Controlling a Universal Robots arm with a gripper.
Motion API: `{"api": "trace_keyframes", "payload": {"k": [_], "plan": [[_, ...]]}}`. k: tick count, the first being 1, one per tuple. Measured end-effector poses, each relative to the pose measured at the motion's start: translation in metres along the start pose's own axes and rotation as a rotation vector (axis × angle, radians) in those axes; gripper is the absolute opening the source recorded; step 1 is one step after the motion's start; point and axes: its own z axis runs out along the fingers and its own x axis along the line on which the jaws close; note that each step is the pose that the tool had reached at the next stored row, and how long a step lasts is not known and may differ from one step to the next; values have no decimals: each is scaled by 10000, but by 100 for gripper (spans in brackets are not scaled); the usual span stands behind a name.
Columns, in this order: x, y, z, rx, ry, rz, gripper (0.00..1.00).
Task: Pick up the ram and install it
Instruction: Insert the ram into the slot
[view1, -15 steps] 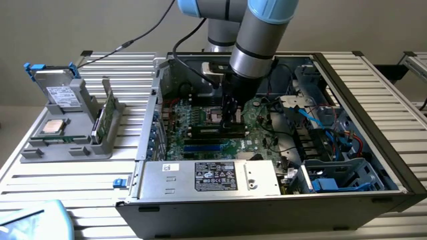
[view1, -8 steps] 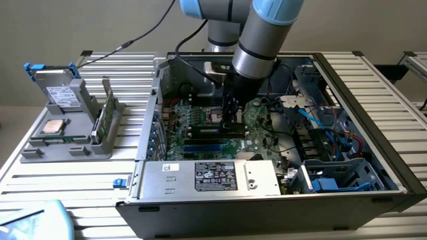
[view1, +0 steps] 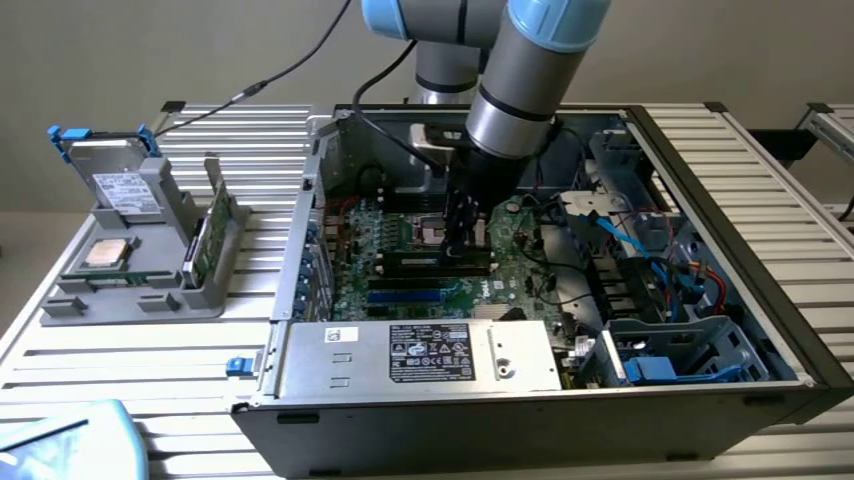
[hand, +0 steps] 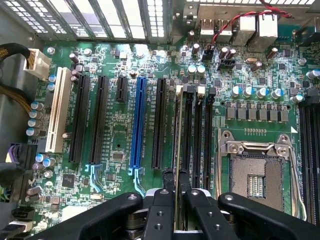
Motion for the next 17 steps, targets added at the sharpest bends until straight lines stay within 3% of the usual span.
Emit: {"api": "trace_keyframes", "payload": {"k": [17], "plan": [[-18,-8,22,-42,30,-129,14]]}}
